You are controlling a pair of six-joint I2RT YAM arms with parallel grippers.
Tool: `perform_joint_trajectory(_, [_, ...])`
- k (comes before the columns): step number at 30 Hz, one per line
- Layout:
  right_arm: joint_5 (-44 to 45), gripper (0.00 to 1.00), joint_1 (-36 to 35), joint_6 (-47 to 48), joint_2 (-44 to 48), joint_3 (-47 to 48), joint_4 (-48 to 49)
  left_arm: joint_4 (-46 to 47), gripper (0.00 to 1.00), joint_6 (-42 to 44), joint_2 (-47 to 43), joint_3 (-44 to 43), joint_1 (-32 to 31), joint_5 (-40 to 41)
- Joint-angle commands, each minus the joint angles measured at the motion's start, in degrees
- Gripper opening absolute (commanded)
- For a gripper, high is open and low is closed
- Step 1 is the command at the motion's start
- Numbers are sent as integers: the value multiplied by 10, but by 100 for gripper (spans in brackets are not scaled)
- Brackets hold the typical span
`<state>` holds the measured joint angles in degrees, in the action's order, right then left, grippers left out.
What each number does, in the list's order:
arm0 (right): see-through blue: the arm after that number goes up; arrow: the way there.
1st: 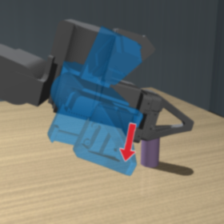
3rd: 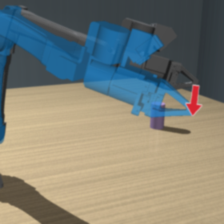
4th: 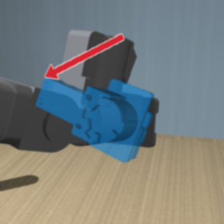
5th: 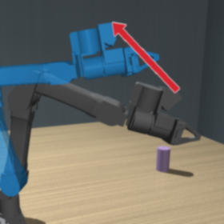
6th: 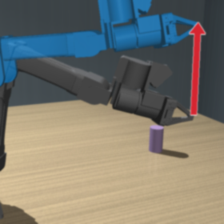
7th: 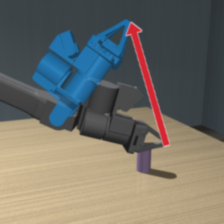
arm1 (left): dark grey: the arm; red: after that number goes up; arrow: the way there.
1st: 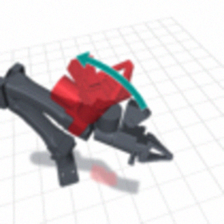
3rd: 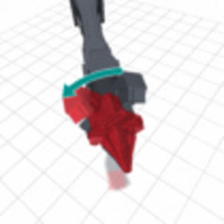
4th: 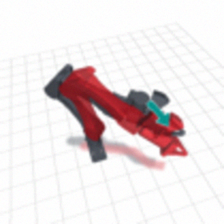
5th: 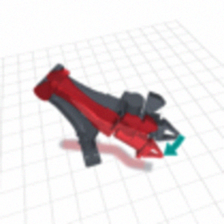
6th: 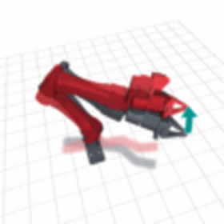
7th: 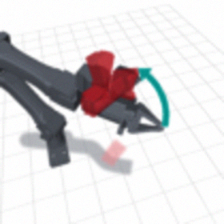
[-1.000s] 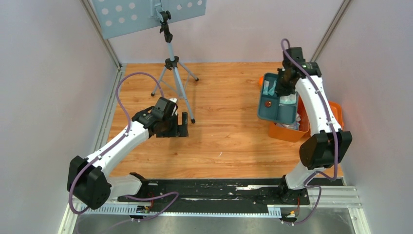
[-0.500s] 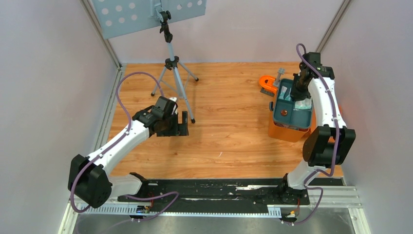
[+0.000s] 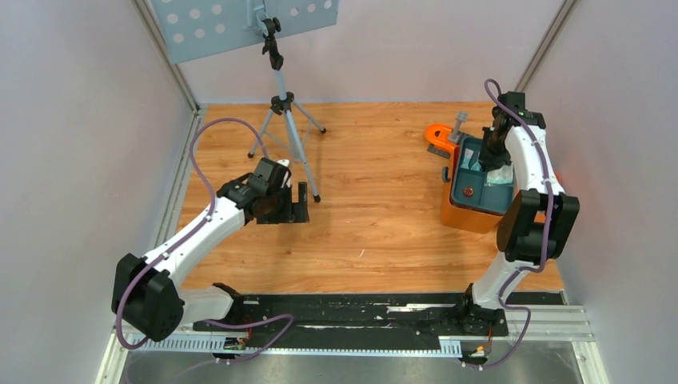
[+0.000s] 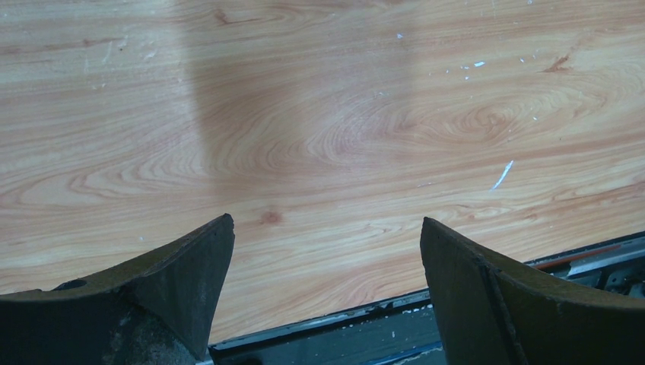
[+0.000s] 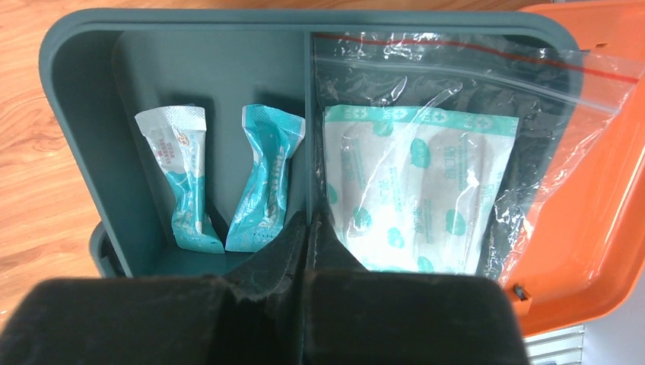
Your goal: Organize the medicine kit
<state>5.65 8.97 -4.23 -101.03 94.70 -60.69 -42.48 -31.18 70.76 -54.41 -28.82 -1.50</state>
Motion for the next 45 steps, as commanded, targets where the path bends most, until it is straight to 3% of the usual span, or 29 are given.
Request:
perform_joint_trajectory(1, [6, 0, 4, 12, -19, -8, 22, -4, 100, 1, -9, -23, 3, -6])
perform_joint_trajectory(21, [-120, 0, 6, 62, -27, -11, 5, -5, 100, 2, -3, -33, 3, -7])
perform_joint_trajectory(31, [-85, 0, 5, 46, -73, -11, -24, -8, 100, 1, 0, -34, 3, -4])
perform_joint_trajectory(45, [-73, 0, -4, 25, -40, 60, -71, -6, 100, -3, 0, -33, 3, -7])
